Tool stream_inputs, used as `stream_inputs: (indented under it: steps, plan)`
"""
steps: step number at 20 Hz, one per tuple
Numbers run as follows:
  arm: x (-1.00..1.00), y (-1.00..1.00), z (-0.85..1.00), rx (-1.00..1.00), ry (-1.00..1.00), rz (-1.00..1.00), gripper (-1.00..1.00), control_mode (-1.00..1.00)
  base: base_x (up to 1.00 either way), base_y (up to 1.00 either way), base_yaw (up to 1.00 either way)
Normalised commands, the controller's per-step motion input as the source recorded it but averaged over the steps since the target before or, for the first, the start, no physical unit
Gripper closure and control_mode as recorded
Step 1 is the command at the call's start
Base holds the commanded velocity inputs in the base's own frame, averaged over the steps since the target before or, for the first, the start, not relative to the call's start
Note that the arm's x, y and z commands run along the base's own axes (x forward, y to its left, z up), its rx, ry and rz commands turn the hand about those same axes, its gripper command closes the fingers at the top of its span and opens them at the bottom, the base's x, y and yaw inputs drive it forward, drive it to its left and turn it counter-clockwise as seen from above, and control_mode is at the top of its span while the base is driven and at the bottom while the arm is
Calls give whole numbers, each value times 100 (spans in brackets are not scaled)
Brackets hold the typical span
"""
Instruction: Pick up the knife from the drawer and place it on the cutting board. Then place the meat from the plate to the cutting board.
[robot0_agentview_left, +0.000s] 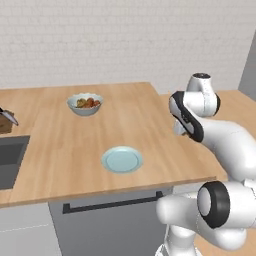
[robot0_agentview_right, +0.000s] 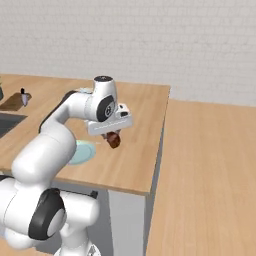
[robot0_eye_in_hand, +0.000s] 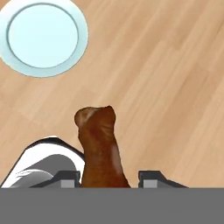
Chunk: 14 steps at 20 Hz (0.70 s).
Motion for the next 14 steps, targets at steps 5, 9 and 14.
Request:
stream_inputs:
  steps: [5, 9, 14]
  plan:
    - [0, 0, 0, 0, 0, 0, 100, 100, 0, -100, -3]
    - [0, 0, 0, 0, 0, 0, 100, 100, 0, -100, 0]
    - [0, 0, 0, 0, 0, 0, 100, 100, 26, -100, 0]
